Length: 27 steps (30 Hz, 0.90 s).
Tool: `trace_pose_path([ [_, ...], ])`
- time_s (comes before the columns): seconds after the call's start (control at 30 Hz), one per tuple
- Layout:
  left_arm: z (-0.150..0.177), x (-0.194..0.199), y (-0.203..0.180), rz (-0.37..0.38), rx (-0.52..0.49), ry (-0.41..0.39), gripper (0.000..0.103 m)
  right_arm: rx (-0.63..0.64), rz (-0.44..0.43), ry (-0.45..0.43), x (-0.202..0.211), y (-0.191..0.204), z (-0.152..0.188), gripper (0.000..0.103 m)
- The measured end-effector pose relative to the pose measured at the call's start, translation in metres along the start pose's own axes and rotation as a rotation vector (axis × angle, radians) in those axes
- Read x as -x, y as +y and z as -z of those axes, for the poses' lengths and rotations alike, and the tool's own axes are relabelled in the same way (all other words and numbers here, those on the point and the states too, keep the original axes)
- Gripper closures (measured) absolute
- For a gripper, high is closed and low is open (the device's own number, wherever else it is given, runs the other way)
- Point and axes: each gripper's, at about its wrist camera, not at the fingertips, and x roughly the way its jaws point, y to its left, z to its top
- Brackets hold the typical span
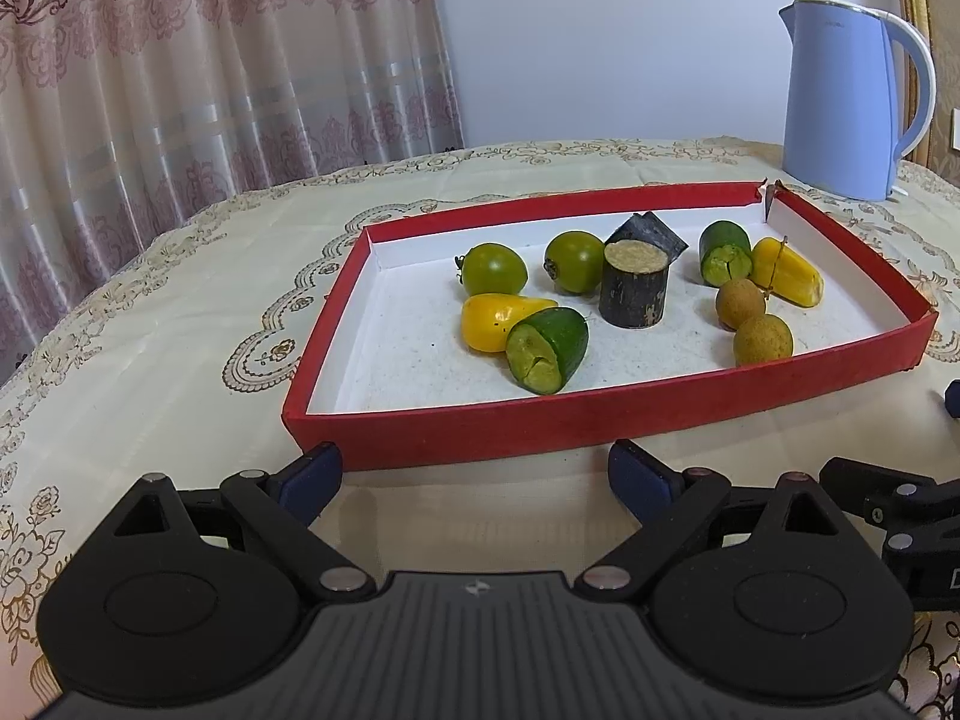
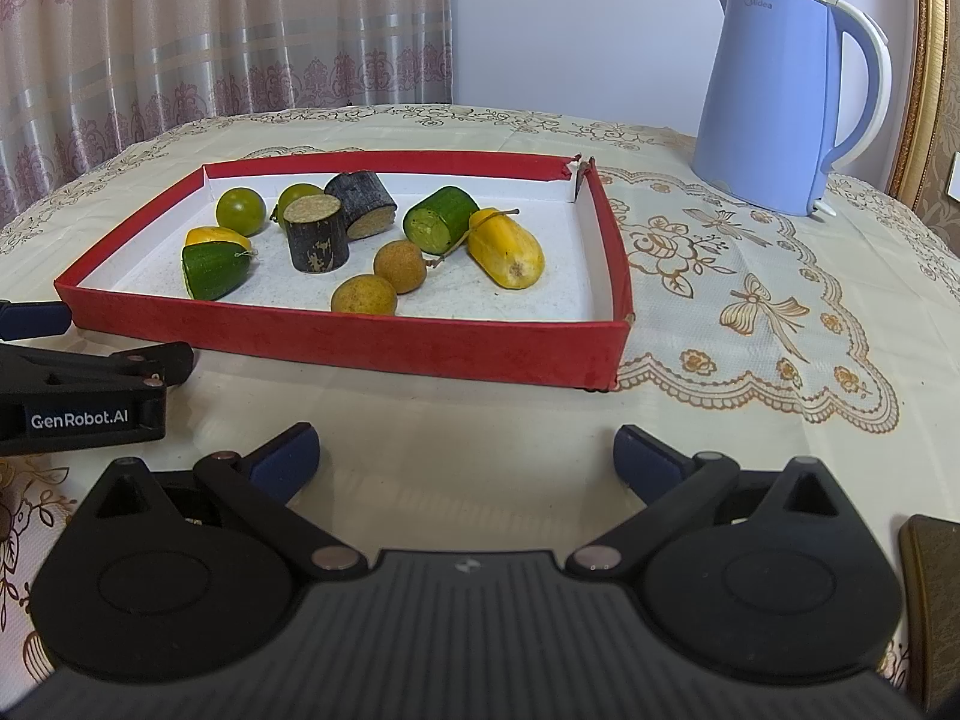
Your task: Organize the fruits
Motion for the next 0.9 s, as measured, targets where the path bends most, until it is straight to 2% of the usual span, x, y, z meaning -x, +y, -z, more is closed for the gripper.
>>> trace_pose_path([
  [0.9,0.0005,0.0011,-0.0002,-0.009,-0.011,-0.003,0.006,0.0,0.0,0.0,0.0,0.0001,-0.0001,0.0],
])
